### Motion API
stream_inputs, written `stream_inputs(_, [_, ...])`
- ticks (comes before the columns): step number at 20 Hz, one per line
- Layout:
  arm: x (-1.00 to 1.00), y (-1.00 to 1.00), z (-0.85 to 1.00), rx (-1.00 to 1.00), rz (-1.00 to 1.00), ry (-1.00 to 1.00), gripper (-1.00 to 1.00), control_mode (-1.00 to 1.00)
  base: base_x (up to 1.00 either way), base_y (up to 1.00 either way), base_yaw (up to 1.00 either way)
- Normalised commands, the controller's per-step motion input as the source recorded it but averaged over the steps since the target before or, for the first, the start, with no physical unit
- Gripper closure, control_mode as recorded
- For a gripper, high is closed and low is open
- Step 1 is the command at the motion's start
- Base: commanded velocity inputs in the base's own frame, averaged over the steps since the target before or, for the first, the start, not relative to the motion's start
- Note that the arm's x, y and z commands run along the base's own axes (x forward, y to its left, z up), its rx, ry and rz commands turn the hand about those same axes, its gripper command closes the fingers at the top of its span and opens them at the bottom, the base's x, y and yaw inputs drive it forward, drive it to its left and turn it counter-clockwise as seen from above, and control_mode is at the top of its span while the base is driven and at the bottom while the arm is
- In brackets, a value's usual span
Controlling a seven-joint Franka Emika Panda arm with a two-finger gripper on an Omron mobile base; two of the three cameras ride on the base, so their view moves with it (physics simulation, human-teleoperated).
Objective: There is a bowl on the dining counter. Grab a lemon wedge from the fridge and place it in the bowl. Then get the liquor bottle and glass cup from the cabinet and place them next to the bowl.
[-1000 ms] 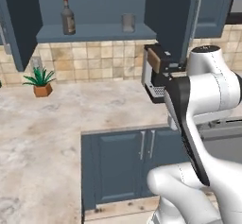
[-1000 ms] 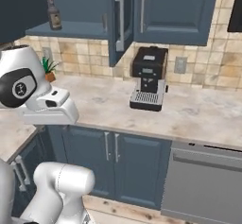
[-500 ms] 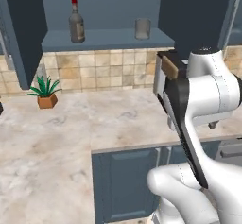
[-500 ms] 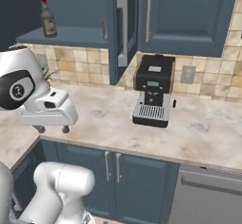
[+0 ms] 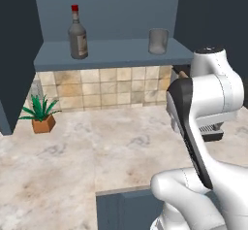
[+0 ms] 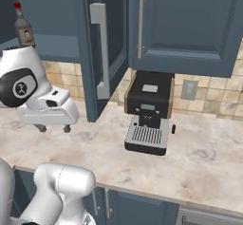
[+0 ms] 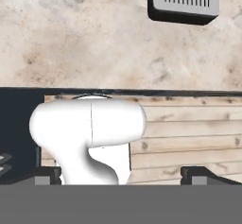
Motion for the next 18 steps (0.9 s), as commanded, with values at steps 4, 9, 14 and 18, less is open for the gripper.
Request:
stream_inputs(4, [0.00, 0.00, 0.00, 0.00, 0.00, 0.00, -1.00, 1.00, 0.90, 0.00, 0.06])
stream_inputs(9, [0.00, 0.00, 0.00, 0.00, 0.00, 0.00, -1.00, 1.00, 0.81, 0.03, 0.06])
stream_inputs(14, [0.00, 0.10, 0.20, 0.00, 0.03, -0.09, -1.00, -1.00, 0.16, 0.13, 0.03])
stream_inputs(18, [0.00, 0.27, 0.71, 0.00, 0.09, -0.30, -1.00, -1.00, 0.00, 0.00, 0.00])
